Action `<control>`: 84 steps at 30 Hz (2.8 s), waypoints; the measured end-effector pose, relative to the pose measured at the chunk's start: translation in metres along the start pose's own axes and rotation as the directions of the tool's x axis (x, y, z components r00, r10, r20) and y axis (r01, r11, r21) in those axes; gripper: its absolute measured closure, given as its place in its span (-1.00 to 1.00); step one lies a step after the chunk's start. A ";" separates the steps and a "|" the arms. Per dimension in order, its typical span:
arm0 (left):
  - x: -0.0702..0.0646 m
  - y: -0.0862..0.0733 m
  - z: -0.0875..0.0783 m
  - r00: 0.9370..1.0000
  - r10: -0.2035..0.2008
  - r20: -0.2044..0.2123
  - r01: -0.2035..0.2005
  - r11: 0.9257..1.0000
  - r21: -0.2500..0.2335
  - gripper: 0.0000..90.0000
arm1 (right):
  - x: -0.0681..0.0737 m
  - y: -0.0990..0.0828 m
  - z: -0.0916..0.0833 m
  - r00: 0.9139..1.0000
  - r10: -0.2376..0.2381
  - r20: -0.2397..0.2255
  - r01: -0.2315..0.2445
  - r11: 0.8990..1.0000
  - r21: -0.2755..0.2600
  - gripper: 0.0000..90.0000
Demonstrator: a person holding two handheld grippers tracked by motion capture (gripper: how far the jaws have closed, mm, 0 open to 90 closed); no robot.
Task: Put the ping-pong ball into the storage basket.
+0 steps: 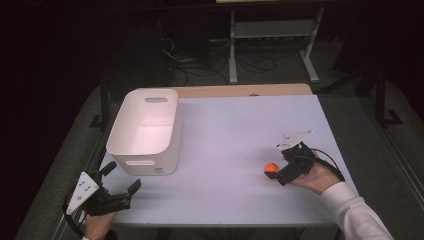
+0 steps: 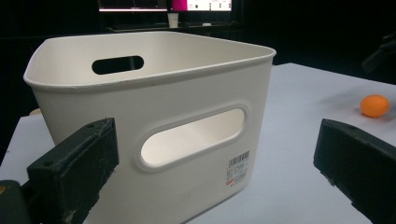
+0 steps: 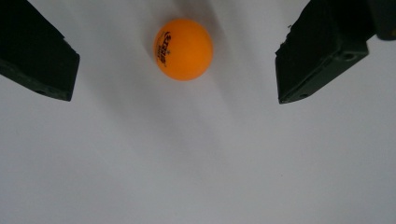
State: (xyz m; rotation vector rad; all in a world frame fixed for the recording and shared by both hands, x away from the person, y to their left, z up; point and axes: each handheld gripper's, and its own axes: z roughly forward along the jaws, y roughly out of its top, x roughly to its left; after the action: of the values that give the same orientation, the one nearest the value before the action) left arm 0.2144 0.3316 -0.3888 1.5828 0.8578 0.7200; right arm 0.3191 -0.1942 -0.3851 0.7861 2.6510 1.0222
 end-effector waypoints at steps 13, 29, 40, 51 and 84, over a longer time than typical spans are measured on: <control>0.000 0.000 0.001 1.000 -0.002 0.002 0.002 1.000 0.000 -1.00 | -0.001 -0.002 0.012 0.999 -0.045 -0.029 0.048 0.995 0.084 -1.00; 0.000 0.000 0.000 1.000 -0.001 -0.001 0.001 1.000 0.000 -1.00 | -0.002 -0.003 0.021 0.997 -0.061 -0.056 0.068 0.989 0.130 -0.76; 0.000 0.000 0.000 1.000 0.000 -0.001 0.000 1.000 0.000 -1.00 | -0.002 -0.005 0.027 0.995 -0.077 -0.059 0.085 0.984 0.158 -0.70; 0.000 0.000 0.000 1.000 0.002 -0.002 -0.002 1.000 0.000 -1.00 | -0.003 -0.010 0.033 0.997 -0.063 -0.045 0.071 0.978 0.198 -0.67; 0.000 -0.001 0.001 1.000 0.002 -0.003 -0.002 1.000 0.007 -1.00 | -0.008 -0.019 0.023 1.000 -0.014 -0.023 0.018 0.987 0.161 0.10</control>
State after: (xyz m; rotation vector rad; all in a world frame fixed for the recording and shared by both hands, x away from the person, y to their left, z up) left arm 0.2148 0.3313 -0.3896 1.5892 0.8623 0.7220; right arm 0.3262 -0.1973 -0.4143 0.7876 2.7813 0.8242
